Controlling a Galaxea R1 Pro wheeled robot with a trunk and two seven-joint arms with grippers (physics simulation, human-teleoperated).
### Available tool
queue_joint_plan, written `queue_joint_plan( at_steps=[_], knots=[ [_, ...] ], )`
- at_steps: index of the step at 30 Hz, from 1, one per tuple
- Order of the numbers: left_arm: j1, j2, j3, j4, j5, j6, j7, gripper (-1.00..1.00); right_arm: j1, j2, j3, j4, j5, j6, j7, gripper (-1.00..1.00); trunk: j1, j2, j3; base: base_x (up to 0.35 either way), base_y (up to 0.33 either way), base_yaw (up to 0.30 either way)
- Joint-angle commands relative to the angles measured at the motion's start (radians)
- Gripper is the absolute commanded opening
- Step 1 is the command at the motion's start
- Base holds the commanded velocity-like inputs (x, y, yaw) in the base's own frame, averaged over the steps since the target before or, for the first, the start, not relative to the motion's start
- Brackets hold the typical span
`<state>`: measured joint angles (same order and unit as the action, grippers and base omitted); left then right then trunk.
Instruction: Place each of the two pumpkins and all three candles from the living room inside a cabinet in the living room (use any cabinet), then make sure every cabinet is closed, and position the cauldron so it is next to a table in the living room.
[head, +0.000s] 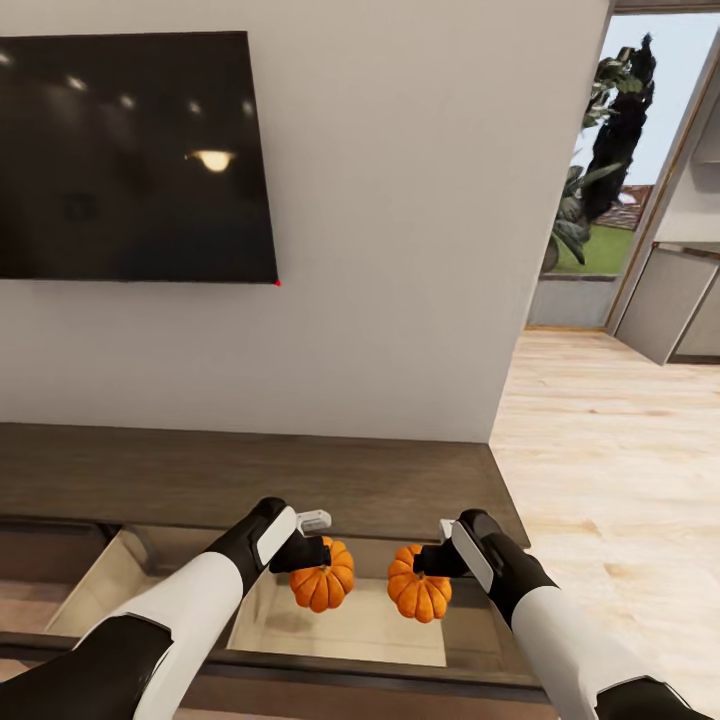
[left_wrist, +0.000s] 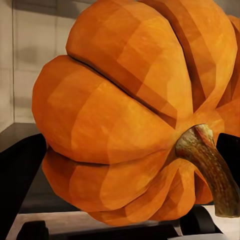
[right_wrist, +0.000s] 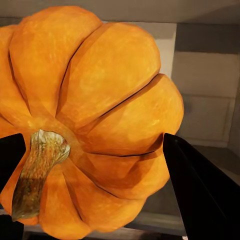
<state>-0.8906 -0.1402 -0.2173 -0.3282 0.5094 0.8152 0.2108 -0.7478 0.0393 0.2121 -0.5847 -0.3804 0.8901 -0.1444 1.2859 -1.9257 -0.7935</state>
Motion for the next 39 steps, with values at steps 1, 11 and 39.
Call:
queue_joint_plan(
  at_steps=[1,11,39],
  knots=[
    [-0.001,0.001,-0.007,-0.002,0.011,0.003,0.007,-1.0,-0.001,-0.001,0.004,-0.001,-0.011,0.003,-0.012,-1.0,0.004,-0.008,-0.004,0.0,0.0,0.0],
    [-0.001,0.001,-0.007,-0.002,0.011,0.004,0.008,-1.0,0.0,-0.001,0.003,-0.001,-0.011,0.003,-0.012,-1.0,0.042,-0.078,-0.035,0.0,0.0,0.0],
    [-0.001,0.001,-0.007,-0.002,0.011,0.002,0.008,-1.0,-0.001,0.001,0.004,-0.001,-0.011,0.003,-0.012,-1.0,0.149,-0.274,-0.123,0.0,0.0,0.0]
  ],
)
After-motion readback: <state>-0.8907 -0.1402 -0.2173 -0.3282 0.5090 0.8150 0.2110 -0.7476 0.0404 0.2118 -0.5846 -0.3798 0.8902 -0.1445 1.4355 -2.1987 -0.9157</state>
